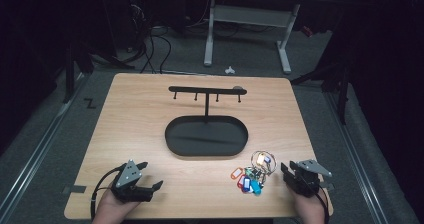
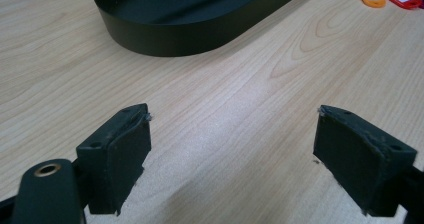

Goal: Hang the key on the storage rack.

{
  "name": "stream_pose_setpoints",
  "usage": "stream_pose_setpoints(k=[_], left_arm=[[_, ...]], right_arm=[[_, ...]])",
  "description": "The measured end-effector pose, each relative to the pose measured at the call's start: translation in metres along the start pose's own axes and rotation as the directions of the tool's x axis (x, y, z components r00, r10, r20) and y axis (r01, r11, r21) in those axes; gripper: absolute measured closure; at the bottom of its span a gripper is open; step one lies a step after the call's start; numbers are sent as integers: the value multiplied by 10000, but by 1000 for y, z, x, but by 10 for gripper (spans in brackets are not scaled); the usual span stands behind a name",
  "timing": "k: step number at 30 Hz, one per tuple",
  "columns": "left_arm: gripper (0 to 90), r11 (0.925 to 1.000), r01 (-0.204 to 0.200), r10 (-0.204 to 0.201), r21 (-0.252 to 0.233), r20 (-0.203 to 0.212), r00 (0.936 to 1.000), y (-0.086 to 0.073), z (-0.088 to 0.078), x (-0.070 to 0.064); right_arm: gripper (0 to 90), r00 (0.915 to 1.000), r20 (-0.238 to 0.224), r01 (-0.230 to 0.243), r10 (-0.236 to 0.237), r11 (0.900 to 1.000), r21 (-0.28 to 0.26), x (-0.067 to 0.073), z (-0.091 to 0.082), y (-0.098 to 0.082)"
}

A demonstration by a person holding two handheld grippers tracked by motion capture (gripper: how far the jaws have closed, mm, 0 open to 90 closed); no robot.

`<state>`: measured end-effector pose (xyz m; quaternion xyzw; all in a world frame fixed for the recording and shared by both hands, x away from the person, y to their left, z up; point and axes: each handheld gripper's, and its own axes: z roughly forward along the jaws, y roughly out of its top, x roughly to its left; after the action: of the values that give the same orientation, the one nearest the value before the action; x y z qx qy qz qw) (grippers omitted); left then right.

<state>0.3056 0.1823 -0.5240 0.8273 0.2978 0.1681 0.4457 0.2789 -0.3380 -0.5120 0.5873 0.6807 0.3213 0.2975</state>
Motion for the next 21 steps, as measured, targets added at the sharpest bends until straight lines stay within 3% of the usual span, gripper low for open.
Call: stream_pose_setpoints(k=[14, 21], left_arm=[[156, 9997, -132, 134, -185, 109, 9999, 10, 12, -1], [157, 9994, -340, 344, -116, 372, 9987, 18, 23, -6]], right_arm=[[617, 9999, -112, -99, 101, 9998, 170, -6, -12, -12], [629, 9993, -331, 165, -159, 9998, 151, -3, -18, -16]])
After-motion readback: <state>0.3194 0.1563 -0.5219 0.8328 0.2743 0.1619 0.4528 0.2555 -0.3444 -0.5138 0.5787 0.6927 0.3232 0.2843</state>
